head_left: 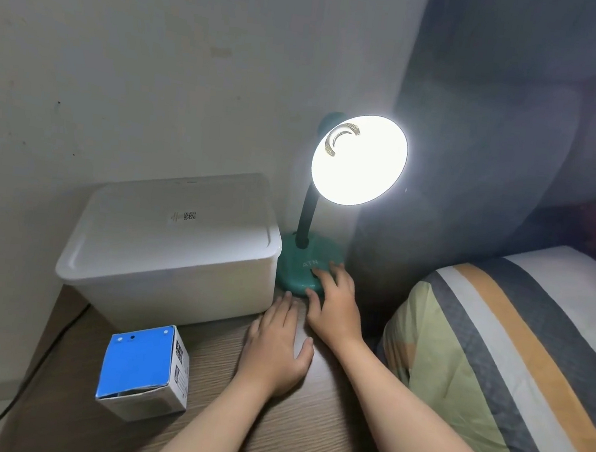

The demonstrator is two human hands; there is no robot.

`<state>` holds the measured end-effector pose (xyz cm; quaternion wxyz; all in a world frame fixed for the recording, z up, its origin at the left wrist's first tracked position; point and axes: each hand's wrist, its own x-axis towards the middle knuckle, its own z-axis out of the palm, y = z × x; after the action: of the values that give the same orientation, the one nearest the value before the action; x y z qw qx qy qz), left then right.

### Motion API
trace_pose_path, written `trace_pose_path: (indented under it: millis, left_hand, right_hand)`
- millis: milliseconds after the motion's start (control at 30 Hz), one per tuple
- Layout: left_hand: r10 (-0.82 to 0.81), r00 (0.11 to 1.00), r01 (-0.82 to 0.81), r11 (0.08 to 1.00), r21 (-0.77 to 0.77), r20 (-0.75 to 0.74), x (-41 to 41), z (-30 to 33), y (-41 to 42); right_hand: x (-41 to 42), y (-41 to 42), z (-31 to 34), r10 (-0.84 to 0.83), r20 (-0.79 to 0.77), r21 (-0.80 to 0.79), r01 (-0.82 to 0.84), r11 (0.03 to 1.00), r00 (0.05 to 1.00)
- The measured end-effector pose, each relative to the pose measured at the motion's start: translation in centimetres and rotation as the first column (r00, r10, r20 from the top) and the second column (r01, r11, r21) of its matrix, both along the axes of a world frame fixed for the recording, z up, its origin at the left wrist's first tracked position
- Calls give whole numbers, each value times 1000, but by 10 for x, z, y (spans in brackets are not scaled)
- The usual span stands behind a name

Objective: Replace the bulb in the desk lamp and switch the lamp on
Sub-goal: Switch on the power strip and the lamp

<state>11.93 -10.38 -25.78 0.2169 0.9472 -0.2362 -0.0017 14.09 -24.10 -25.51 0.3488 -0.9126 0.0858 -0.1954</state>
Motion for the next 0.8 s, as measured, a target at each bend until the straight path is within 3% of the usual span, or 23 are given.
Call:
trace_pose_path:
  millis: [800]
  left_hand:
    - [-23,1000,23,1000,0,15,-1,-5,2]
  right_hand:
    - [2,0,1,-5,-52,-119,-1,993,999]
